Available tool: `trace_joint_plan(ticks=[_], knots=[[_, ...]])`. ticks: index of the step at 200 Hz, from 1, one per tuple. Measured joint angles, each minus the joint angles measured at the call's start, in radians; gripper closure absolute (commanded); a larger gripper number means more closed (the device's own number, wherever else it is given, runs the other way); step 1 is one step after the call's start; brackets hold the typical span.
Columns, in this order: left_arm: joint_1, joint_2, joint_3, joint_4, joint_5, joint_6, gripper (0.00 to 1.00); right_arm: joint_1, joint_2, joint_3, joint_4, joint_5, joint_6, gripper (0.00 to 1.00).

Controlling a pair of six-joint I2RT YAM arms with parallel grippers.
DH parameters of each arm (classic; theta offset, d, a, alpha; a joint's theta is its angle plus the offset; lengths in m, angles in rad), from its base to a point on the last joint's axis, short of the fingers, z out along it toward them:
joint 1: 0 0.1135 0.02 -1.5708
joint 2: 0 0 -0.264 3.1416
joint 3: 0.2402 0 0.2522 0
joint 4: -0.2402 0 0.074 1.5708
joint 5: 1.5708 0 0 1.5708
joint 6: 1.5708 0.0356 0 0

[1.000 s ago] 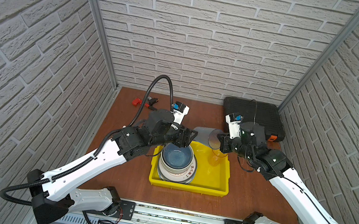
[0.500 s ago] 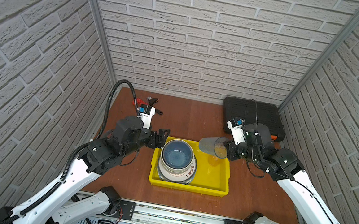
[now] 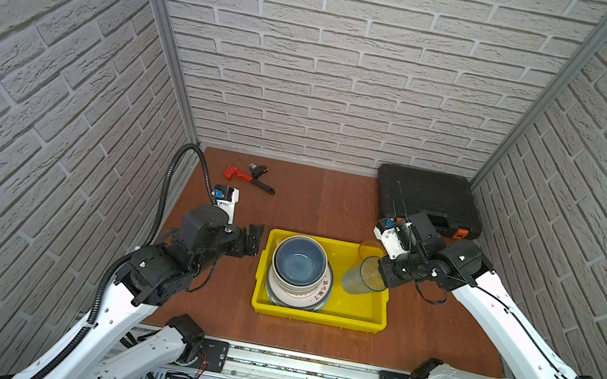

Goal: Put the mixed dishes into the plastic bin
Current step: 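Open the left gripper and draw it back while the right carries the cup, then lower the frosted cup upright into the bin corner with the right gripper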

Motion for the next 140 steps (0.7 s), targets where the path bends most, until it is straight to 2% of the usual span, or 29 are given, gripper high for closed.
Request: trace_joint_plan(ticks=[72, 140], knots=[[0.034, -0.04, -0.005, -0.04, -0.096, 0.043, 0.02, 0.0, 0.023, -0.093, -0.037, 0.029, 0.08, 0.92], [0.066, -0.042, -0.013, -0.047, -0.137, 0.076, 0.02, 0.0, 0.009, -0.212, -0.026, 0.06, 0.196, 0.94]])
